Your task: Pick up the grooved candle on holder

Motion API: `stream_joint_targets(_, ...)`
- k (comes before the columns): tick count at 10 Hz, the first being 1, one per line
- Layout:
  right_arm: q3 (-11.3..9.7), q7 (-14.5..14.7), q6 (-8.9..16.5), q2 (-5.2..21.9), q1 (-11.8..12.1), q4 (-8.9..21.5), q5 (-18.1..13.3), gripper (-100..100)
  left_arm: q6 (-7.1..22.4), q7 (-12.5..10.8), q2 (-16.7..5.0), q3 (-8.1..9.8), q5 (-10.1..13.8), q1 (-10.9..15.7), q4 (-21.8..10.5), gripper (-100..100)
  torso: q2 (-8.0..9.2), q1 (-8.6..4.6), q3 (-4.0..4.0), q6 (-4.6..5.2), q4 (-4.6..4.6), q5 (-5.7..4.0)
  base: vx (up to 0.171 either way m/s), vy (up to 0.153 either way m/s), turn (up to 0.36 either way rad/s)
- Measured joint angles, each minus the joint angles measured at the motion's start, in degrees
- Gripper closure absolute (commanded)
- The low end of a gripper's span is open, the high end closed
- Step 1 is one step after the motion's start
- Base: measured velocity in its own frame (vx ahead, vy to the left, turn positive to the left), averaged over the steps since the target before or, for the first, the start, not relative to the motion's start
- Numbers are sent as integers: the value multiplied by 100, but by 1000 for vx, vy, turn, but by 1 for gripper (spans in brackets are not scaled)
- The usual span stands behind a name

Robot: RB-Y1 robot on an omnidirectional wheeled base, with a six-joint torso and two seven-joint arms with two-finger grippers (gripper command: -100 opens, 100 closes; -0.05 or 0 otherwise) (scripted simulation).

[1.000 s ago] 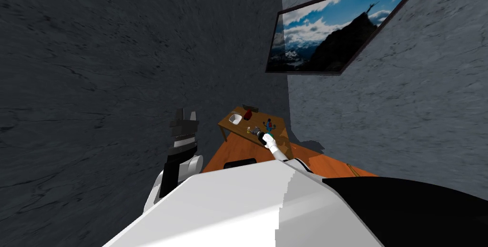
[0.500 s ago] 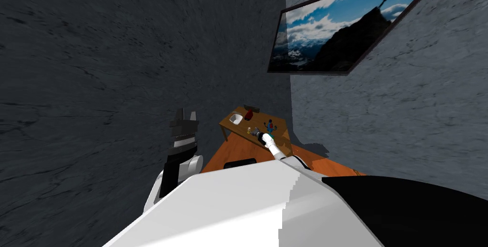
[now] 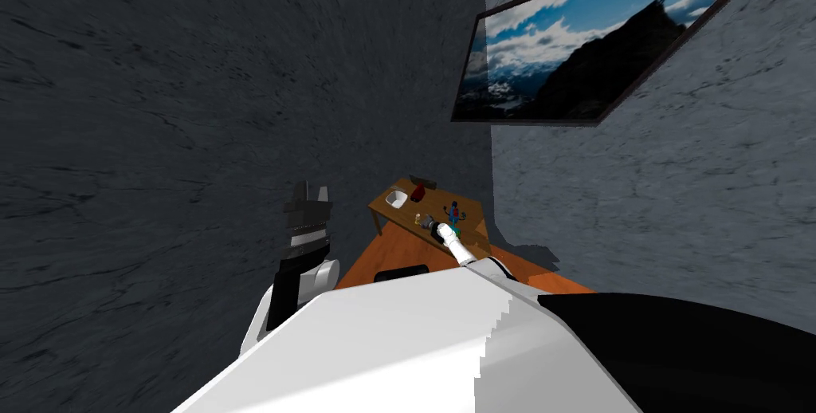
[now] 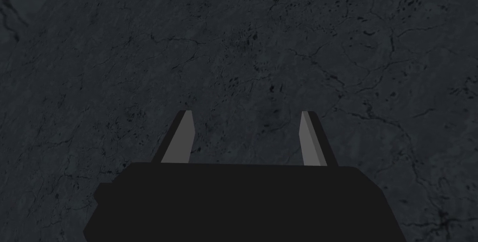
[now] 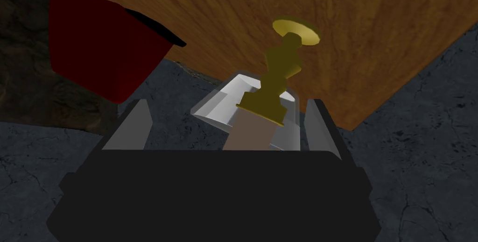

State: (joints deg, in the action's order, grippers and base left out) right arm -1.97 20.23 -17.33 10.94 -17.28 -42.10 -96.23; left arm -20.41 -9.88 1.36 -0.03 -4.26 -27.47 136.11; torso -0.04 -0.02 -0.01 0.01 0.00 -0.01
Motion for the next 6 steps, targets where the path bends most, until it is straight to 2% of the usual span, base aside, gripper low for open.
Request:
stream_joint_targets(1,51,180,-8,-29,-95,192,-85,-100,0,0,0,0,0,0,0,0,-2,-1,-1,0,0,0,16,-27,127)
stream_joint_targets(3,7,251,-9,-31,-188,342,-499,-100,0,0,0,0,0,0,0,0,-4,0,-2,1,-1,0,19,-20,113)
stream_joint_targets(5,19,443,-11,-73,-265,500,-705,-100,0,0,0,0,0,0,0,0,-5,5,-3,1,-1,1,15,-6,46)
stream_joint_targets(6,16,441,-10,-74,-266,500,-724,0,0,0,0,0,0,-1,0,0,-1,6,-1,3,-1,1,0,0,0)
